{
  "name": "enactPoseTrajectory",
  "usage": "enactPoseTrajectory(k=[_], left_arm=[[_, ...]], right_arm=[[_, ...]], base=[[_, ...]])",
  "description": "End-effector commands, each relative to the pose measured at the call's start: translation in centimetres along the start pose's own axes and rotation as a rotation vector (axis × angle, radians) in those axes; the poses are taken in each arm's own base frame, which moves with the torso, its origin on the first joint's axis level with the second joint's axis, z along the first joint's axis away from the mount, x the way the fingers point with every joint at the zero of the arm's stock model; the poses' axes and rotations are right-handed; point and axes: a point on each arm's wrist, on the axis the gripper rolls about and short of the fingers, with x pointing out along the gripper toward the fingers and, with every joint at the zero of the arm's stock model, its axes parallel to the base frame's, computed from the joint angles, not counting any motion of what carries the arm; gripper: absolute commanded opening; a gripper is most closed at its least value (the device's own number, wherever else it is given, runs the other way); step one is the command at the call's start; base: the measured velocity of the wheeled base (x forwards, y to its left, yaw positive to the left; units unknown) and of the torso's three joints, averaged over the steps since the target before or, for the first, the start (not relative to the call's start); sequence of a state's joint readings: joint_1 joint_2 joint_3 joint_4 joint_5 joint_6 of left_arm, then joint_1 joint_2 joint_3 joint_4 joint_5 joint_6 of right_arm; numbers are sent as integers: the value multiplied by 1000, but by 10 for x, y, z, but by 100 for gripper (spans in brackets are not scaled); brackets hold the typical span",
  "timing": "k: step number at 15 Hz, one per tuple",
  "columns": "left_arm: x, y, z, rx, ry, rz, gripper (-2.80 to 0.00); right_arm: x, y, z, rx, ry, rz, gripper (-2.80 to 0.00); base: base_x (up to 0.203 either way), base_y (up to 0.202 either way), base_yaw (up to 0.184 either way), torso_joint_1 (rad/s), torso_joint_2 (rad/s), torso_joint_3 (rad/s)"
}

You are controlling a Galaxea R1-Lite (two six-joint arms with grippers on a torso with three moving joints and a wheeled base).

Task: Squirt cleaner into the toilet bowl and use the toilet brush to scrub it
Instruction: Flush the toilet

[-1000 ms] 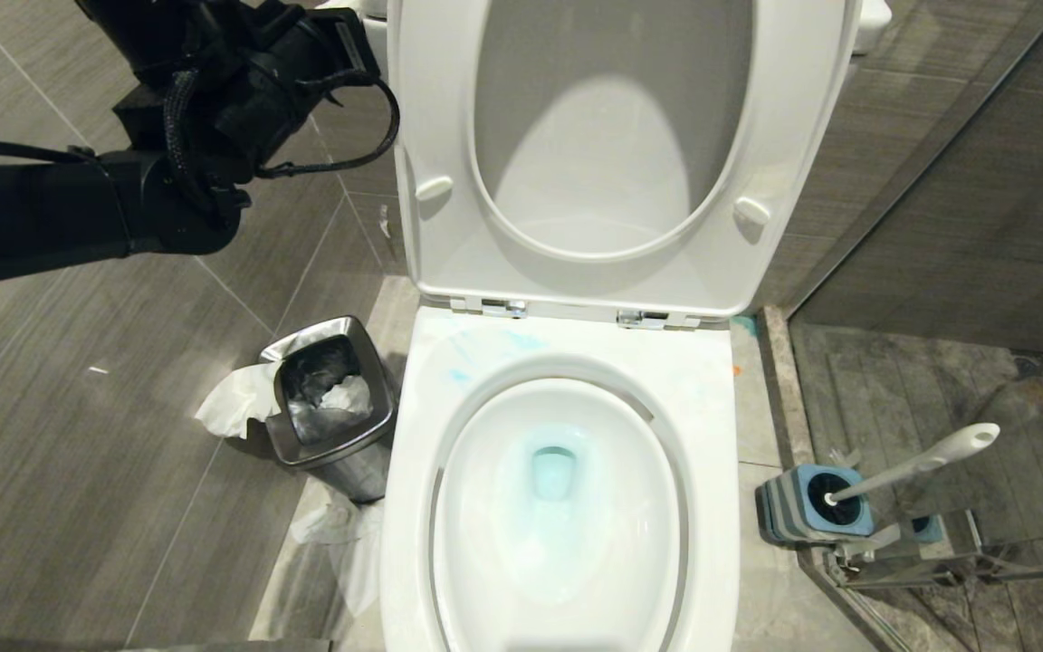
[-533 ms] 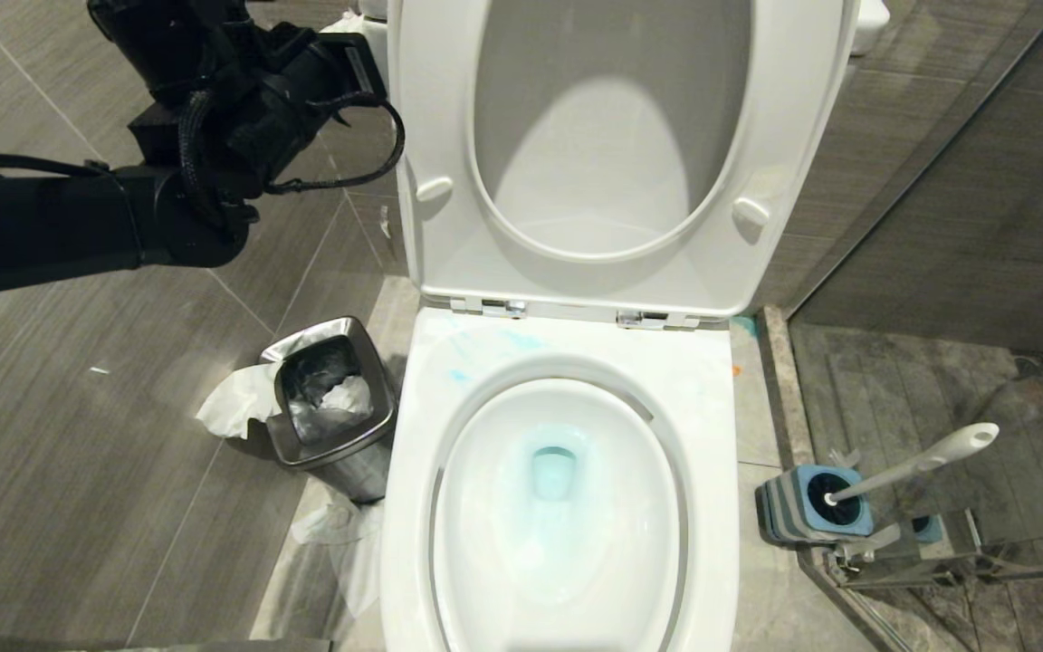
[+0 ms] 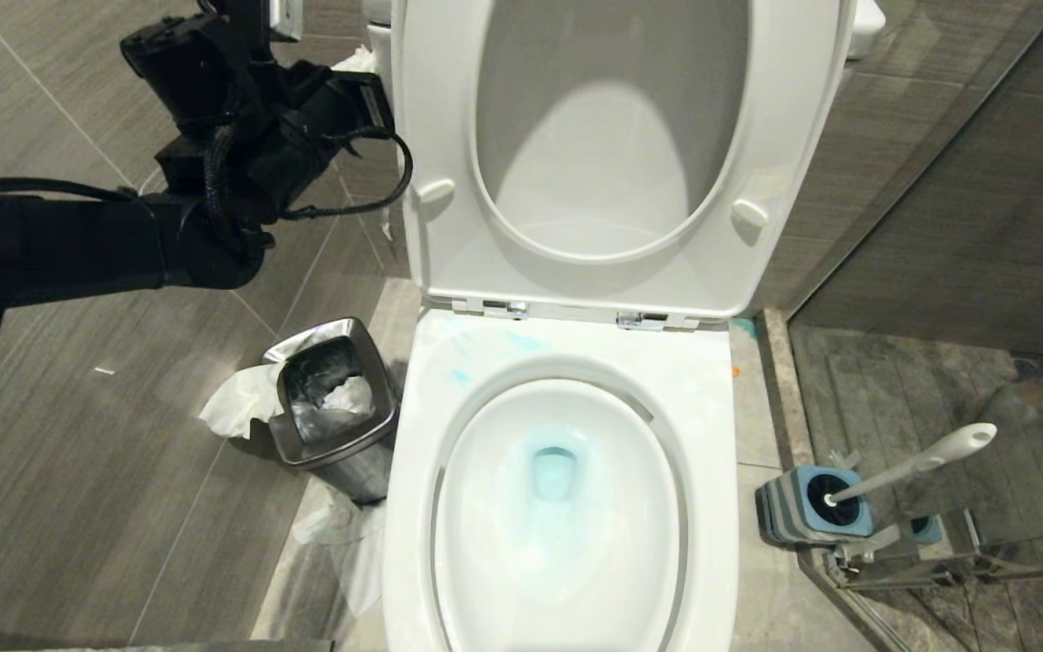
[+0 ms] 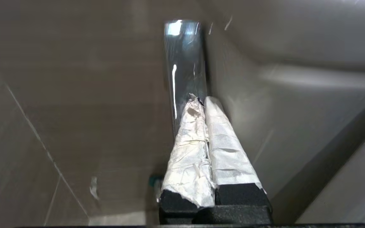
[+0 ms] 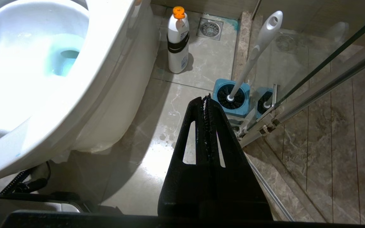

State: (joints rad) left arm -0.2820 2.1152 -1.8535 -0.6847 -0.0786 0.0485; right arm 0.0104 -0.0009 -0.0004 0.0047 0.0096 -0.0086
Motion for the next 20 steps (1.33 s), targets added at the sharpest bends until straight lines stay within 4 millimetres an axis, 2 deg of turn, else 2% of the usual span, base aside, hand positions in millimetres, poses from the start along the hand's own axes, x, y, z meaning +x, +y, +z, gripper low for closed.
enactPoseTrajectory(k=[1,4,20], left_arm=[[8,1,-14,1,4,-1,-280],[14,1,-22,3,-2,-3,-280],[13,8,-16,14,-52,18,-280]], right_arm=[[0,0,0,-1,1,0,-280],[0,0,0,-1,0,0,-280],[0,0,0,-1,0,0,-280]], base=[[0,0,0,0,0,0],[0,0,0,0,0,0],[0,0,0,0,0,0]])
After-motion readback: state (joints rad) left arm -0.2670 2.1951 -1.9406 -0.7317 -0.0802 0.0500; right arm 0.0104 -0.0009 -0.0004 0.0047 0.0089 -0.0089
